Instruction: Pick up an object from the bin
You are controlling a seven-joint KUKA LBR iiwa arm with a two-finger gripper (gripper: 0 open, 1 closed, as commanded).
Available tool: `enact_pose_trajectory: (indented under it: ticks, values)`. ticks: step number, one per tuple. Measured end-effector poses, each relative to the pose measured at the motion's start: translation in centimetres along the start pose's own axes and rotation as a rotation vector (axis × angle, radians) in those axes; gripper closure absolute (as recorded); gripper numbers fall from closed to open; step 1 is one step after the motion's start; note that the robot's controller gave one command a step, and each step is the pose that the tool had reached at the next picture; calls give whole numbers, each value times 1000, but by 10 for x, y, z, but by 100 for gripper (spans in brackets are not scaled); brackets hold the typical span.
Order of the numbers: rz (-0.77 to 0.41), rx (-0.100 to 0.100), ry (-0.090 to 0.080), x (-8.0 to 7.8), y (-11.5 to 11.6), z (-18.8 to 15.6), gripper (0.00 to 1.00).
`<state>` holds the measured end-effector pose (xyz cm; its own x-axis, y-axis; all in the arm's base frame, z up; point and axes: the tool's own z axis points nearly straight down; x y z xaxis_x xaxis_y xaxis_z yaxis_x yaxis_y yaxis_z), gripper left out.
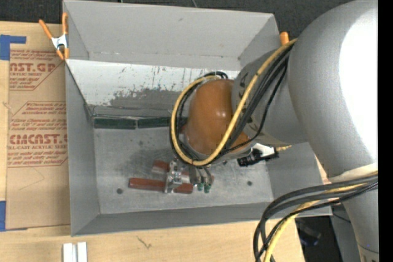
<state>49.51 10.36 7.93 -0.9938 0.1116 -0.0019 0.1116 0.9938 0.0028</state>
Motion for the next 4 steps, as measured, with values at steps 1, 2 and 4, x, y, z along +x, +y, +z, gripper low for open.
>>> enact_pose_trajectory:
  ticks: [1, 2, 4]
  values:
    - [-48, 4, 3, -11, 2, -1, 100]
    - [-28, 3, 6, -7, 3, -43, 100]
    - [34, -1, -6, -62, 28, -27, 100]
